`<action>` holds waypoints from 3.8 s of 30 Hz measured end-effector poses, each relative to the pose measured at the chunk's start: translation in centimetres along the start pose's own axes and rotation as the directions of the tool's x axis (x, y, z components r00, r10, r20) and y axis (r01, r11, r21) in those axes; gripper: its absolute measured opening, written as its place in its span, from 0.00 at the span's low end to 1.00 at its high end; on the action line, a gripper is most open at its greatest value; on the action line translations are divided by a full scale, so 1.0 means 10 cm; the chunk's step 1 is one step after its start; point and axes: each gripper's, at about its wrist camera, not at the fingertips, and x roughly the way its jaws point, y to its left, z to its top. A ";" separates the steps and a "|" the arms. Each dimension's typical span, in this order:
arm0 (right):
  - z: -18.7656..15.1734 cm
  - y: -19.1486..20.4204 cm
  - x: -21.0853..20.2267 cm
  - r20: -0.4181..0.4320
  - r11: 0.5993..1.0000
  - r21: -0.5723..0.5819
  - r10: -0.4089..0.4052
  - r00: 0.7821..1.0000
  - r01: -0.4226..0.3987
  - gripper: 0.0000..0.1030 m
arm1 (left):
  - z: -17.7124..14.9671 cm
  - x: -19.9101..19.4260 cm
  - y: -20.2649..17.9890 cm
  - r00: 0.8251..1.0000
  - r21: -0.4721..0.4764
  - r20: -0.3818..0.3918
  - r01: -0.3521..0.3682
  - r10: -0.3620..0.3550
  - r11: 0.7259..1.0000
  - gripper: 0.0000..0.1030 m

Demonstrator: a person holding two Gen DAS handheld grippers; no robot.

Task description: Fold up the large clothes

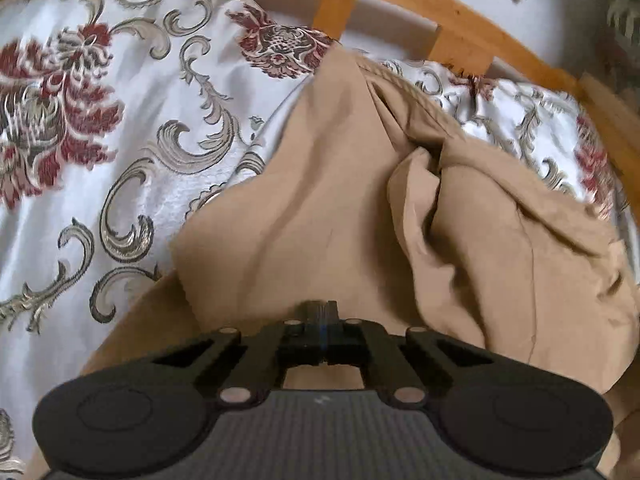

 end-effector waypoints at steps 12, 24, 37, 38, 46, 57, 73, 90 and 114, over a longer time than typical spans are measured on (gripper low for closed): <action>-0.24 0.31 -0.74 0.088 0.983 -0.179 -0.013 0.996 0.029 0.69 | -0.24 -0.69 -0.23 0.995 0.154 0.089 0.024 -0.038 0.988 0.84; -1.00 0.92 -1.63 0.040 0.885 -0.462 0.083 0.996 -0.055 0.99 | -0.96 -1.64 -0.41 0.995 0.401 0.098 -0.068 0.031 0.914 0.99; -2.56 1.20 -2.14 -0.021 0.591 -0.805 -0.096 0.995 0.040 0.99 | -2.10 -1.80 -0.17 0.999 0.618 0.010 -0.040 0.042 0.785 0.99; -2.59 1.19 -2.13 0.006 0.600 -0.797 -0.104 0.995 0.068 0.99 | -2.15 -1.77 -0.20 0.999 0.641 0.008 -0.040 0.046 0.766 0.99; -2.53 1.19 -1.99 0.102 0.650 -0.744 -0.117 0.988 0.154 0.99 | -2.34 -1.58 -0.30 0.991 0.722 0.073 -0.128 0.108 0.680 1.00; -2.29 1.29 -2.09 0.119 0.735 -0.673 -0.004 0.993 0.083 0.24 | -2.09 -1.55 -0.06 0.974 0.654 0.138 -0.226 0.180 0.722 0.98; -2.44 0.94 -2.15 0.121 0.685 -0.694 -0.191 0.974 0.221 0.45 | -1.61 -1.52 0.38 0.961 0.448 0.110 -0.276 0.254 0.850 0.27; -1.77 0.95 -3.41 0.274 0.826 -0.512 -0.104 0.956 0.237 0.04 | -1.32 -2.95 0.49 0.988 0.292 0.149 -0.018 -0.027 0.956 0.03; -0.68 0.51 -1.76 0.137 0.876 -0.444 -0.144 0.980 0.191 0.33 | -0.09 -1.42 0.20 0.985 0.269 0.091 -0.167 0.147 0.949 0.05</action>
